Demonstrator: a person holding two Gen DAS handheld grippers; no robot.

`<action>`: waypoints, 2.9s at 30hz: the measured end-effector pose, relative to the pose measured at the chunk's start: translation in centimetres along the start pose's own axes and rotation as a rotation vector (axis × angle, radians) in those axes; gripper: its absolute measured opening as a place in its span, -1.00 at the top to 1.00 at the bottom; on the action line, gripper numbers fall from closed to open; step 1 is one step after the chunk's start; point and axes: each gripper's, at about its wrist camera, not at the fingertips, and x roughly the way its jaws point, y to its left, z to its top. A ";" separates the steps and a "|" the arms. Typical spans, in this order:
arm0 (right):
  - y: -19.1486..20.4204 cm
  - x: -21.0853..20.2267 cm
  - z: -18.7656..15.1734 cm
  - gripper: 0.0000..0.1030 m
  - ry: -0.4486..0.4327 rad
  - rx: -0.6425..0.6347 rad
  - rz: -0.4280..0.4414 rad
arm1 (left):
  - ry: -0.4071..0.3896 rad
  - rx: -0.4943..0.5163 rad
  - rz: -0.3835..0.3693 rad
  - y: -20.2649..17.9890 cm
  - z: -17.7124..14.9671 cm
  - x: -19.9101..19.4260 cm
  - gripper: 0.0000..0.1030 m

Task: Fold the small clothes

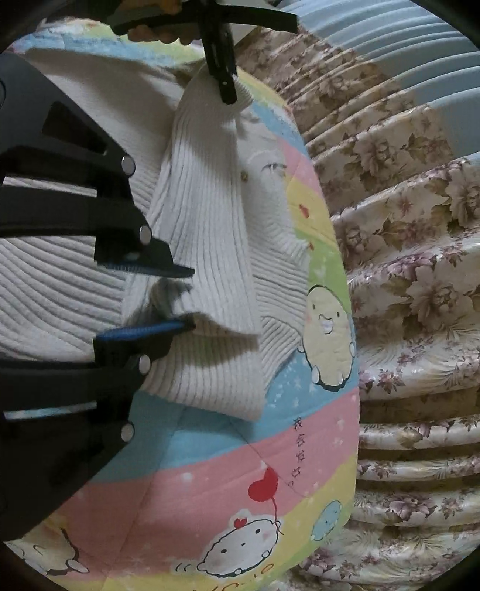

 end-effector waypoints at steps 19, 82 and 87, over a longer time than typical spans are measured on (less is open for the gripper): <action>-3.1 0.0 0.5 0.84 -0.031 -0.032 -0.294 | 0.030 -0.065 0.054 3.9 -1.5 -0.4 -0.38; 0.5 -5.7 -7.5 -0.10 0.132 0.050 -0.034 | 0.054 0.073 0.003 -4.9 -8.8 -4.1 -0.55; 1.0 -6.9 -10.1 0.15 0.174 0.039 -0.033 | 0.079 0.071 0.004 -5.6 -11.3 -4.6 -0.55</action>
